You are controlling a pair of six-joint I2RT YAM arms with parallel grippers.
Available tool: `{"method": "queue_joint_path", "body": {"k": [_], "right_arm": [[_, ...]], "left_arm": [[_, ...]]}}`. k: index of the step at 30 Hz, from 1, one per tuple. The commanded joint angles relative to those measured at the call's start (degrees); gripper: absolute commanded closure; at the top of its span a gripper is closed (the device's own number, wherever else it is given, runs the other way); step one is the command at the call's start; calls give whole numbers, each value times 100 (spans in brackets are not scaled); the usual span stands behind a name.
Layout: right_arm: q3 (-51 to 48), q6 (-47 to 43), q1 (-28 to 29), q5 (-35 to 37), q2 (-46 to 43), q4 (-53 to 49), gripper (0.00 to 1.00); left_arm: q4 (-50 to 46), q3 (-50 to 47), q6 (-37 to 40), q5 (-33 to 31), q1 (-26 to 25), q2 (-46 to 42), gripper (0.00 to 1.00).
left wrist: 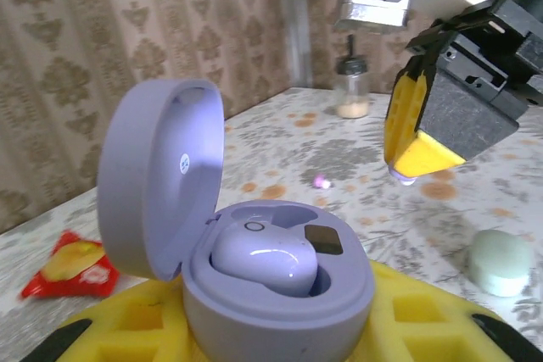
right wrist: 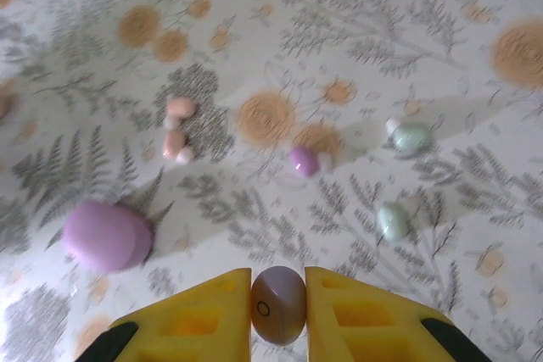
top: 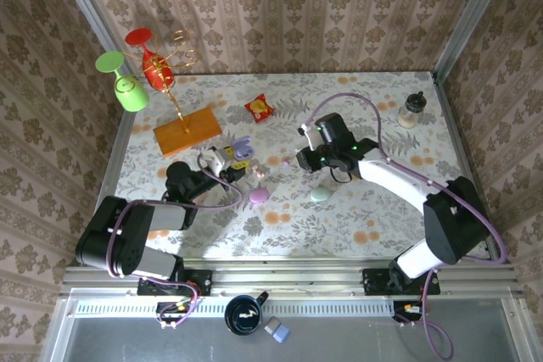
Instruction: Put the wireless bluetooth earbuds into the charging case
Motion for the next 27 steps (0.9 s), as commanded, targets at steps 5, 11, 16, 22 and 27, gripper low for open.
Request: {"method": "queue_joint_path", "body": {"k": [5, 11, 16, 22, 27], "right_arm": [[-130, -197, -57, -2013, -560, 506, 79], [-5, -201, 78, -2429, -779, 595, 79], [375, -605, 377, -2184, -639, 197, 79], [617, -655, 586, -2238, -329, 259, 79], [723, -596, 658, -2298, -111, 387, 79]], "left_arm": [[130, 304, -103, 964, -193, 299, 75], [126, 373, -214, 1386, -244, 352, 75], [128, 506, -486, 1828, -307, 439, 76], [125, 560, -585, 2020, -339, 520, 76], [134, 596, -602, 2088, -347, 568, 77]]}}
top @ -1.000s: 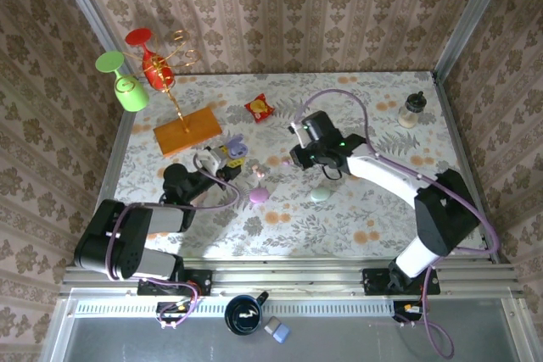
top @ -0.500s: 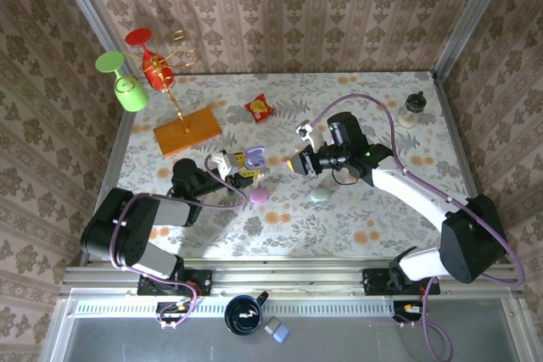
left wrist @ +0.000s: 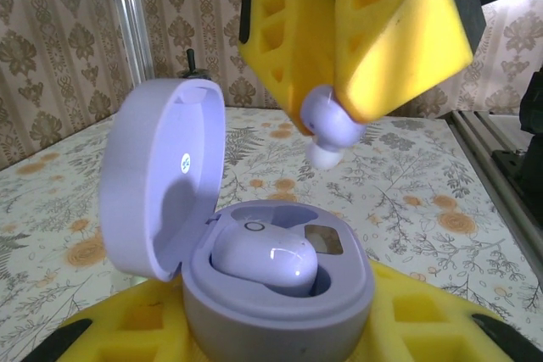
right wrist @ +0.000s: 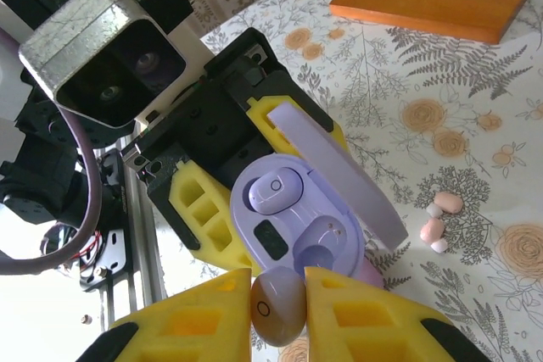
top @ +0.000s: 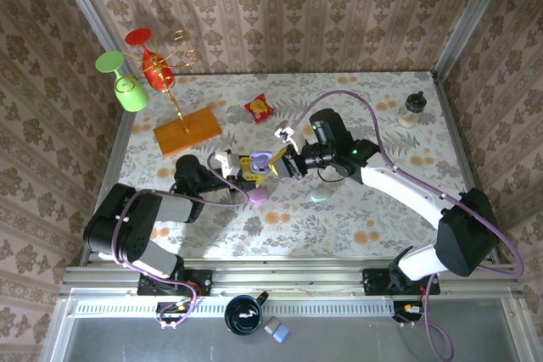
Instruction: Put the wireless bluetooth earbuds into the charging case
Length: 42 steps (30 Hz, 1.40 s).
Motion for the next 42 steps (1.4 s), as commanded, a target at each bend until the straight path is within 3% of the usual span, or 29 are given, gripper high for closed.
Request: {"method": "queue_joint_path", "body": {"k": [1, 30, 42], "right_arm": [[218, -49, 40, -150, 190, 52, 79], [435, 374, 101, -386, 799, 233, 79], [396, 305, -48, 30, 893, 22, 74]], "left_arm": [[135, 159, -124, 272, -50, 51, 76], [134, 115, -44, 167, -47, -13, 77], [134, 149, -33, 167, -54, -15, 77]]}}
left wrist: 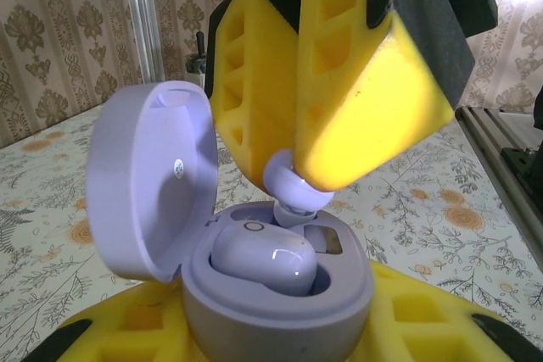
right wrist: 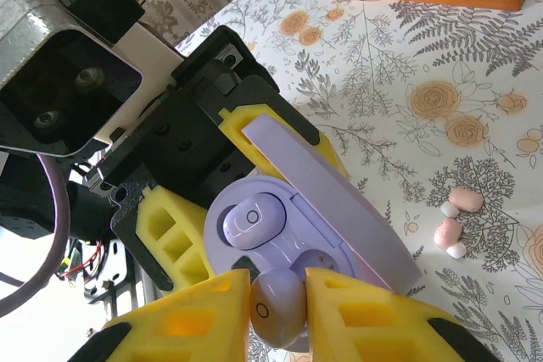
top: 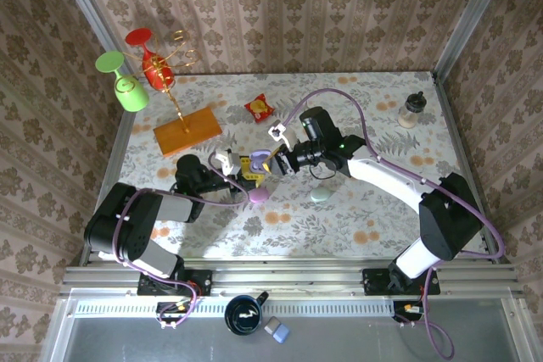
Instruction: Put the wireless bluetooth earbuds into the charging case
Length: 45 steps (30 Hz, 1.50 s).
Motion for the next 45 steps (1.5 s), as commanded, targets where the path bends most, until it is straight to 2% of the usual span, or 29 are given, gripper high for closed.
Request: {"method": "queue_joint_path", "body": {"k": [1, 12, 18, 25, 31, 35, 38, 42, 45], "right_arm": [[132, -12, -36, 223, 242, -153, 71], [65, 49, -44, 465, -26, -53, 57], [-144, 97, -63, 516, -407, 215, 43], [-73, 394, -72, 531, -652, 451, 34], [691, 287, -81, 512, -167, -146, 30], [943, 220, -64, 167, 67, -187, 30], [896, 312, -64, 235, 61, -74, 30], [715, 960, -101, 498, -12, 180, 29], [521, 1656, -214, 387, -80, 417, 25]], "left_arm": [[326, 133, -40, 318, -63, -60, 77], [326, 80, -19, 262, -44, -116, 77], [325, 48, 55, 183, -30, -116, 77], [325, 45, 78, 194, -30, -124, 77], [324, 62, 51, 240, -25, -151, 77], [326, 45, 5, 139, -26, -175, 77], [326, 27, -23, 30, -17, -227, 77], [333, -1, -16, -322, -17, -321, 76], [335, -6, 46, -758, -33, -370, 76]]}}
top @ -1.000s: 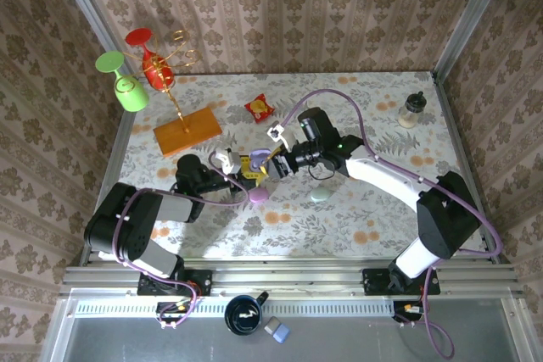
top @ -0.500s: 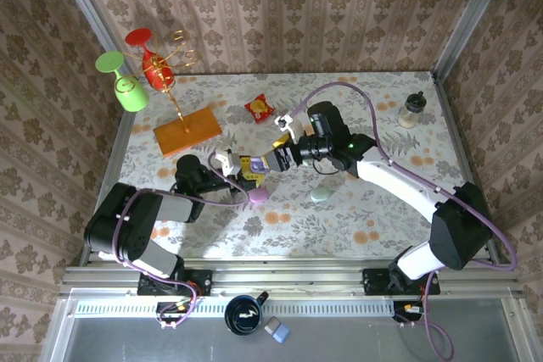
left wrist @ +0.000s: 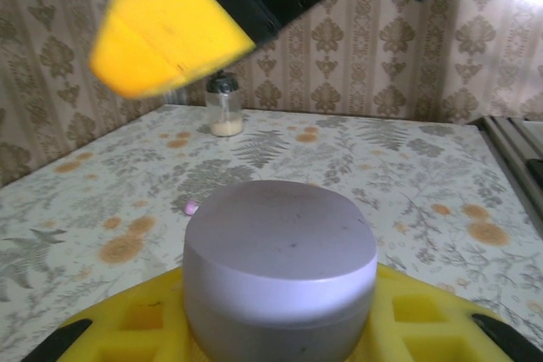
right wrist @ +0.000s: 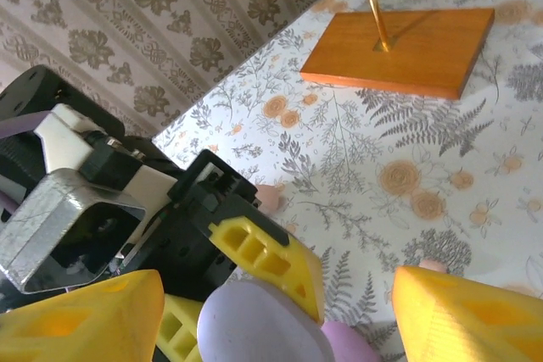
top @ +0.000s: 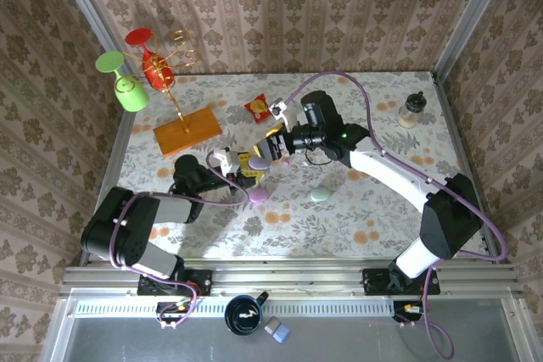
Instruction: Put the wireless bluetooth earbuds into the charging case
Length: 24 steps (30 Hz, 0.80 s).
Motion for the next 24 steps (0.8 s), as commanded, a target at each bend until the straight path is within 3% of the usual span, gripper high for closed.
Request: {"method": "queue_joint_path", "body": {"k": [1, 9, 14, 24], "right_arm": [[-259, 944, -156, -113, -159, 304, 24], [-1020, 3488, -695, -542, -468, 1451, 20], [-1090, 4471, -754, -820, -411, 1649, 17], [-1423, 6033, -479, -1348, -108, 3725, 20]], "left_arm": [[226, 15, 49, -510, -21, -141, 76], [236, 475, -223, -1583, -87, -170, 77], [221, 702, -399, -2122, -262, -249, 77], [225, 1176, -562, -2319, -768, 23, 77]]}}
